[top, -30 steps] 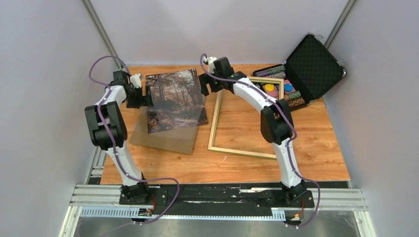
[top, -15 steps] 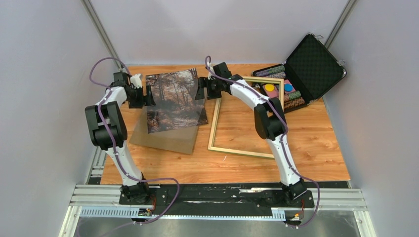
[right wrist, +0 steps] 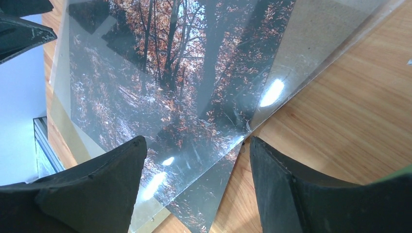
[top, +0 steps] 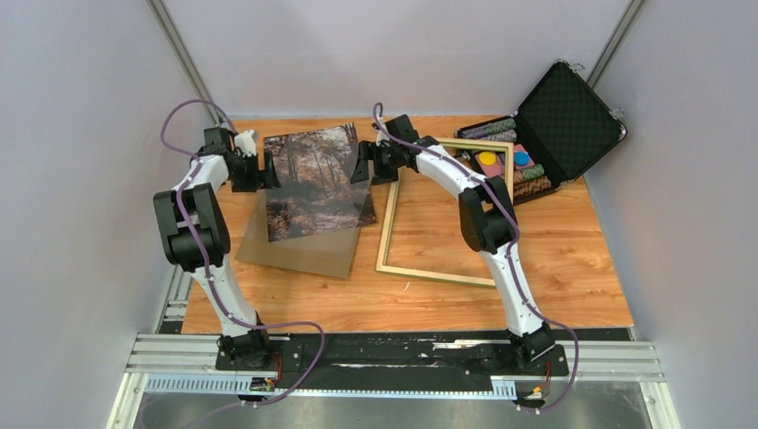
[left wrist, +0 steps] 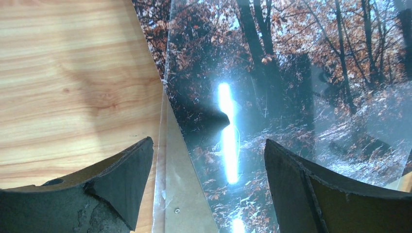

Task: Put the photo into the frame
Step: Adjust the photo frame item at the center of the board, then pick up the photo frame item at the center of the board.

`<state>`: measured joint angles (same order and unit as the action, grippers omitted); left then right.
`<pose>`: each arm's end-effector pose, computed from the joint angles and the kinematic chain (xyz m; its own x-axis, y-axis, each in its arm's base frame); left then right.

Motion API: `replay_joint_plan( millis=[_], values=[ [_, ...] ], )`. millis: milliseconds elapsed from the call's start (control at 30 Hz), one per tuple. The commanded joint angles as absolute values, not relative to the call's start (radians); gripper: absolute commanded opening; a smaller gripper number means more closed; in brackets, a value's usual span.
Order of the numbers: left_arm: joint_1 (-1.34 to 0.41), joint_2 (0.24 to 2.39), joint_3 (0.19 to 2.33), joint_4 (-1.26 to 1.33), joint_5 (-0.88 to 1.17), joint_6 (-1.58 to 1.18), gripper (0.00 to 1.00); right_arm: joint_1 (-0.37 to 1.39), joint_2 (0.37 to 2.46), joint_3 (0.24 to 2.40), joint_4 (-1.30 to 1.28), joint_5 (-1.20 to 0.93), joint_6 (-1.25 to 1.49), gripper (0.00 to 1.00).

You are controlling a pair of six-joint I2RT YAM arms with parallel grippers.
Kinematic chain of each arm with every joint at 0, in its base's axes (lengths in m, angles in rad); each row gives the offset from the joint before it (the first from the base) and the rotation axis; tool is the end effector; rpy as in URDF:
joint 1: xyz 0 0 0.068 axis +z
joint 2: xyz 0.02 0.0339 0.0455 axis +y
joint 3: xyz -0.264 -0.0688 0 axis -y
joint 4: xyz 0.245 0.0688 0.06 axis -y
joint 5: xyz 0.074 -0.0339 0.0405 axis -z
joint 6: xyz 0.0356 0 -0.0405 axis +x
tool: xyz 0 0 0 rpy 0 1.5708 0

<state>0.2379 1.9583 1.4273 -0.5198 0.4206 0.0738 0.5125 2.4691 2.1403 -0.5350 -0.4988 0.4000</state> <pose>0.4061 0.0835 0.1932 -0.8424 -0.1350 -0.5216 0.0443 0.9475 -0.3167 0.4676 0.2826 0.1756 -0.8835 -0.1047 -0.4566 -0.3880 0.7098 0.5880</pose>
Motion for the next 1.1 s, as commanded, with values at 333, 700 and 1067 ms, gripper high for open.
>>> replay_joint_plan(
  millis=[333, 700, 1067],
  values=[
    [0.245, 1.976, 1.488, -0.413, 0.445, 0.061, 0.93, 0.511, 2.477, 2.125, -0.518, -0.487, 0.452, 0.75],
    [0.245, 2.048, 1.530, -0.452, 0.469, 0.075, 0.92, 0.514, 2.498, 2.142, -0.535, -0.450, 0.453, 0.75],
    [0.245, 2.057, 1.550, -0.504, 0.596, 0.089, 0.87, 0.521, 2.513, 2.153, -0.534, -0.474, 0.451, 0.75]
  ],
)
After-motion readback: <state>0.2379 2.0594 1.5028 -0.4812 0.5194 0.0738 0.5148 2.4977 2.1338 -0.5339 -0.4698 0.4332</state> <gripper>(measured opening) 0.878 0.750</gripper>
